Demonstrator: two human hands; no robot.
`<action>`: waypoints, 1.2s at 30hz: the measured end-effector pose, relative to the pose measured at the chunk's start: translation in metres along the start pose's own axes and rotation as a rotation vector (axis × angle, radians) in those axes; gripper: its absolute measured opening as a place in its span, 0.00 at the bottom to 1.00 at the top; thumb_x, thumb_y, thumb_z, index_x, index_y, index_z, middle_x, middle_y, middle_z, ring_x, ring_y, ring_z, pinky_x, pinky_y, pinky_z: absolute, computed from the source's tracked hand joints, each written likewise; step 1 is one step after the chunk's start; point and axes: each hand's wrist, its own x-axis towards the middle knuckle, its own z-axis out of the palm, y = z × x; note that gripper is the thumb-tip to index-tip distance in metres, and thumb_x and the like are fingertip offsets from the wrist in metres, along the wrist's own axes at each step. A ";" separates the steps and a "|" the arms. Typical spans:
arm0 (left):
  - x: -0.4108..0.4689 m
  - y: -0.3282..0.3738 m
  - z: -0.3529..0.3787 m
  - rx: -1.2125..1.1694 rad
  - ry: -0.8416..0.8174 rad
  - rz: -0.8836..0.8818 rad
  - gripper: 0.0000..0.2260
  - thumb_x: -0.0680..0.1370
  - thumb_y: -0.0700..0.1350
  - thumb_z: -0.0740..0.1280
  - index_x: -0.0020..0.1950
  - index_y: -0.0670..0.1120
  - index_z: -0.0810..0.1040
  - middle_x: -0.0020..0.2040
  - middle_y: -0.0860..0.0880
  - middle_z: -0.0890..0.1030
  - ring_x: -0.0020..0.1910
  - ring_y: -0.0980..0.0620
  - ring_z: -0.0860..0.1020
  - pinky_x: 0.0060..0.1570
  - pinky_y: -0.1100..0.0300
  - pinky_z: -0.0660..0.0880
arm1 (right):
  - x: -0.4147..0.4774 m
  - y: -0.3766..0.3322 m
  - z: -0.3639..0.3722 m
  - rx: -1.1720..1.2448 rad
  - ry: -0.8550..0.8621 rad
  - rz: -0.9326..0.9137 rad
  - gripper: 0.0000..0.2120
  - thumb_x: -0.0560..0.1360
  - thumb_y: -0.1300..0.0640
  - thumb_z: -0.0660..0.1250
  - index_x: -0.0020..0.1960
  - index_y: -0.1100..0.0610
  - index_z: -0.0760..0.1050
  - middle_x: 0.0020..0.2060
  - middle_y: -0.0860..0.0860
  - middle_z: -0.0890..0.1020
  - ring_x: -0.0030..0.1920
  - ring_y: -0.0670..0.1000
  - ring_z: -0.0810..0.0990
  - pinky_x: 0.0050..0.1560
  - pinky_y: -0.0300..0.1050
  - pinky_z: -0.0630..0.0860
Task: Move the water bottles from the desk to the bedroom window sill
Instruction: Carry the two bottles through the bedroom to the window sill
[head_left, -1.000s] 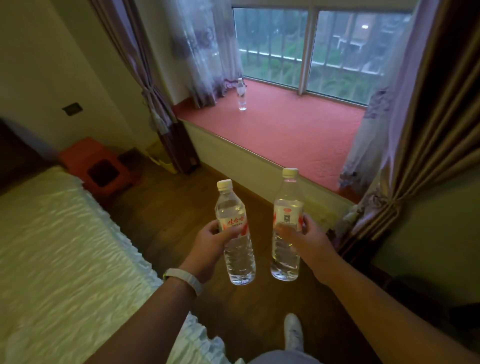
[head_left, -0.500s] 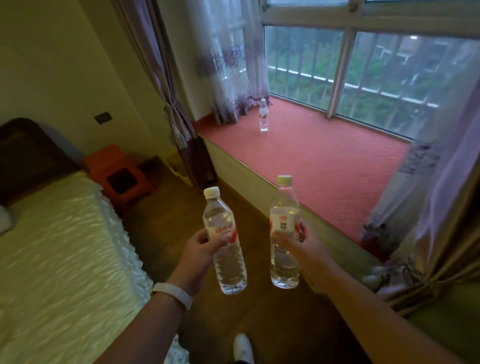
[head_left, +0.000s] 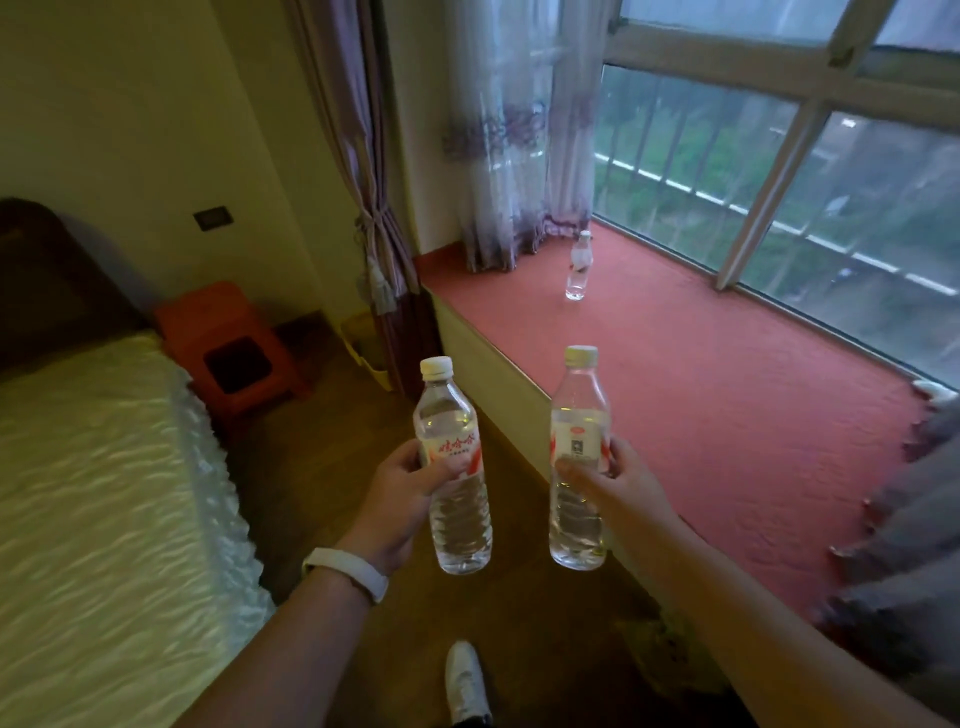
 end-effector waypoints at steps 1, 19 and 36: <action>0.015 0.007 -0.008 0.011 -0.012 0.001 0.15 0.71 0.44 0.74 0.57 0.43 0.81 0.49 0.44 0.86 0.47 0.48 0.85 0.44 0.53 0.78 | 0.015 -0.007 0.007 -0.010 0.006 -0.002 0.22 0.67 0.52 0.79 0.58 0.48 0.77 0.49 0.52 0.86 0.49 0.57 0.86 0.55 0.67 0.80; 0.243 0.086 -0.060 0.077 -0.037 -0.018 0.12 0.73 0.40 0.74 0.56 0.42 0.82 0.49 0.44 0.86 0.44 0.50 0.85 0.41 0.57 0.77 | 0.226 -0.081 0.062 -0.018 0.040 -0.014 0.17 0.73 0.62 0.73 0.60 0.57 0.74 0.49 0.55 0.84 0.38 0.45 0.86 0.32 0.35 0.79; 0.511 0.169 -0.017 0.173 -0.087 -0.029 0.17 0.70 0.44 0.77 0.58 0.44 0.82 0.52 0.43 0.86 0.52 0.42 0.84 0.54 0.44 0.79 | 0.475 -0.139 0.027 -0.012 0.049 0.070 0.20 0.69 0.54 0.78 0.58 0.50 0.75 0.49 0.50 0.85 0.48 0.51 0.86 0.54 0.56 0.82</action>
